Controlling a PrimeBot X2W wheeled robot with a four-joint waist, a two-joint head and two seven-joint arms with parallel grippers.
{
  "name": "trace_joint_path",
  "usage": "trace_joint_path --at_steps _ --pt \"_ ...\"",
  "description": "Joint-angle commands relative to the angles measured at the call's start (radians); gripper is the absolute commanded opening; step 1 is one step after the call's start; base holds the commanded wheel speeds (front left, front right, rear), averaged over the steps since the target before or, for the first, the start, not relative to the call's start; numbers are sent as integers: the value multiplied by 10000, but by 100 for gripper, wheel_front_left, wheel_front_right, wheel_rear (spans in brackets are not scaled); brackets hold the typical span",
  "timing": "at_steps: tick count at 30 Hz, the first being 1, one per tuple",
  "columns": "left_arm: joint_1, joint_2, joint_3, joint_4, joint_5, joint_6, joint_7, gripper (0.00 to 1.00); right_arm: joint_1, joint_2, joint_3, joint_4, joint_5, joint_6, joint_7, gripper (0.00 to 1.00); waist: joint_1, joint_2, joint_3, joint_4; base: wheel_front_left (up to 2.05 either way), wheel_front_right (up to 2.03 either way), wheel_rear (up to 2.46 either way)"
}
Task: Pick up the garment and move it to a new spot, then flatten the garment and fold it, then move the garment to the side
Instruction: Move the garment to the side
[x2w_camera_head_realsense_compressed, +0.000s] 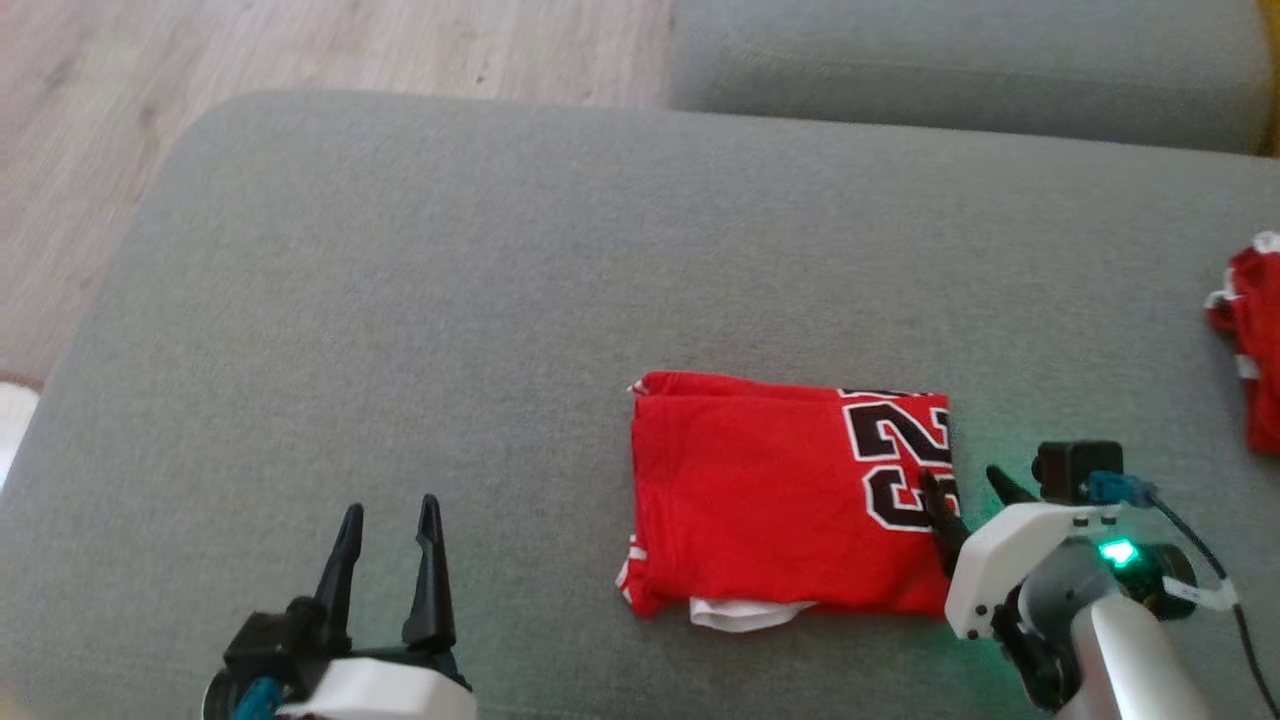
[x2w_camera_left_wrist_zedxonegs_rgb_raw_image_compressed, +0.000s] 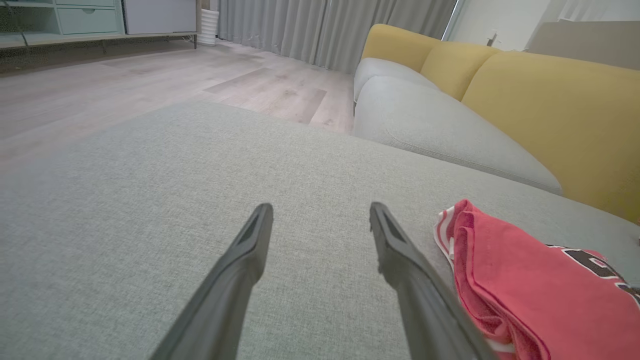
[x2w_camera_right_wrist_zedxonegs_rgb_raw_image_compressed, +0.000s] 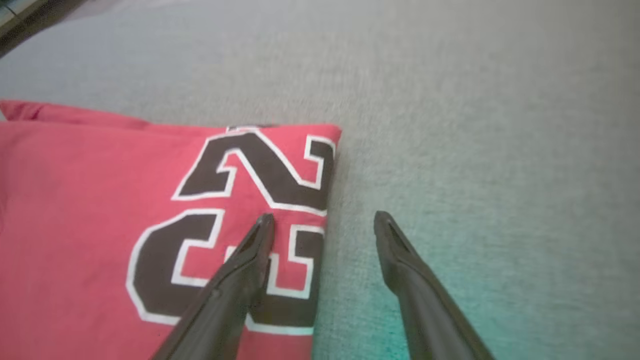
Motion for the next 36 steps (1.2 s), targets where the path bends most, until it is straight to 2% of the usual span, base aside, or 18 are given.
trace_joint_path --at_steps 1,5,6,7,8,9,11,17,30,36 --pt "-504 22 397 -233 129 -37 -122 100 -567 -48 221 -172 111 67 60 100 -1 0 262 260 0 0 0" --pt "-551 -86 519 -202 225 -105 -123 100 -693 -48 327 302 413 67 256 100 -1 0 446 406 0 0 0" --pt "-557 -113 547 -196 254 -124 -124 100 -731 -48 366 387 464 67 266 95 -1 0 473 424 0 0 0" --pt "-562 -139 575 -190 281 -142 -124 100 -772 -47 412 464 528 67 261 65 -1 0 498 434 0 0 0" --pt "-565 -163 607 -187 307 -160 -124 100 -815 -47 465 529 599 67 241 45 -1 0 519 433 0 0 0" --pt "-560 -182 646 -186 332 -175 -124 100 -863 -47 523 583 654 67 217 34 -1 0 540 415 0 0 0" --pt "-548 -210 703 -174 395 -204 -124 100 -985 -47 628 638 734 67 74 0 -1 0 580 316 0 0 0" --pt "-556 -223 828 -218 588 -289 -125 100 -1551 -56 481 653 691 67 -518 0 -1 0 729 -507 0 0 0" --pt "-1049 -47 761 -412 909 -383 -21 100 -2249 -536 -364 -199 576 67 -845 0 -1 0 1433 -3820 0 0 0" --pt "-1411 30 615 -394 1014 -457 150 100 -2460 -530 -455 -416 614 67 -841 0 -1 0 1649 -4680 0 0 0"
